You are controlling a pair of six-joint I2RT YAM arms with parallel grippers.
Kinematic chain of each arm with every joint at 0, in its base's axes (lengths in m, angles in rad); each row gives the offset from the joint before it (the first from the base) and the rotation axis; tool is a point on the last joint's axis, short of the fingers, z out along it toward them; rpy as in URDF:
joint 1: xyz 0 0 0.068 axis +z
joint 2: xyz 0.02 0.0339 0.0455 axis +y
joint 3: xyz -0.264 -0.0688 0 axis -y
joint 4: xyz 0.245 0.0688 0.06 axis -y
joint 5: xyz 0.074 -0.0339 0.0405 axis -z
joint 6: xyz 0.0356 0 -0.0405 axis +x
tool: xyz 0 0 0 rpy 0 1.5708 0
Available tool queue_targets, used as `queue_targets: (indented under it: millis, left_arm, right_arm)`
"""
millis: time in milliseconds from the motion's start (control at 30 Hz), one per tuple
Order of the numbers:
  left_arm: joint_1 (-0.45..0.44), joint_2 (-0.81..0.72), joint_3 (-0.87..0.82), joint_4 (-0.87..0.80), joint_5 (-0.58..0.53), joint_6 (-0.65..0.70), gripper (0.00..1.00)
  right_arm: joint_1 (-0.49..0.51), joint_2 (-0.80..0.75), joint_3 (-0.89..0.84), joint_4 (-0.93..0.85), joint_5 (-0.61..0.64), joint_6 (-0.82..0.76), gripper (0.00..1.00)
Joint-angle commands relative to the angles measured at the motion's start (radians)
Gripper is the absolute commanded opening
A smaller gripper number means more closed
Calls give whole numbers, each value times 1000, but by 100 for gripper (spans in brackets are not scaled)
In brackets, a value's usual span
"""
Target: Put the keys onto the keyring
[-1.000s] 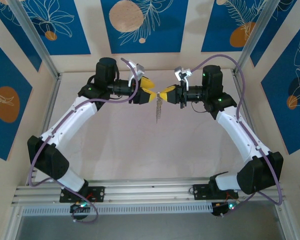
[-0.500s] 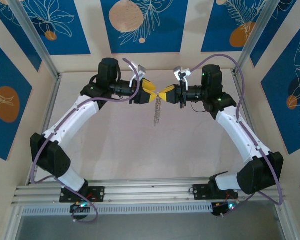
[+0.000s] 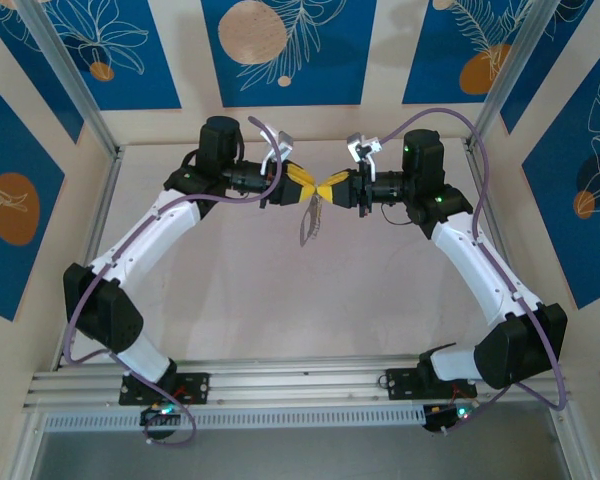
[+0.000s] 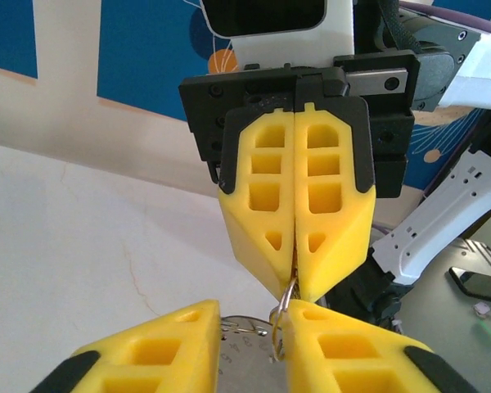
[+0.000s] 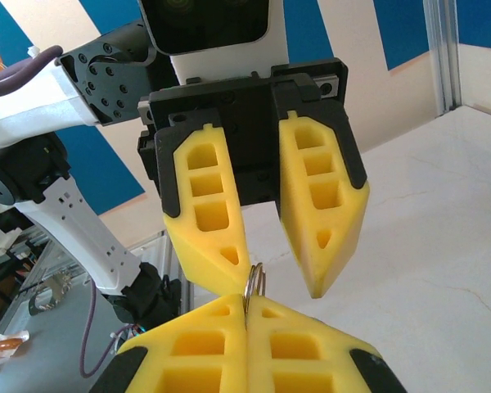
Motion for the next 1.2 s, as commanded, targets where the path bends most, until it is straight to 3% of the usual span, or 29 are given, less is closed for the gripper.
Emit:
queue_targets:
  millis: [0,67,200,367,533,733,933,1167]
  left_arm:
    - [-6,-2,27,29,24,-8,14]
    - [-8,-4,22,38,21,-12,0]
    - [-11,-22,-18,112,-2,-38,0]
    - [-11,-95,-168,379,-109,-146,0]
    - [-13,-148,-263,547,-172,-221,0]
    - [-13,-180,-307,628,-190,-271,0]
    - [-14,-198,-348,721,-205,-340,0]
    - [-16,-202,-363,759,-181,-370,0]
  right_arm:
    - [7,-4,34,20,-22,-5,0]
    - [7,-4,32,23,-22,-3,0]
    - [2,-4,28,25,-25,14,1]
    - [-26,-46,-61,138,-36,115,39]
    - [-59,-128,-230,357,43,279,53]
    - [-17,-211,-382,510,270,400,55]
    - [99,-268,-444,471,551,358,55]
    - [182,-290,-443,418,709,269,55]
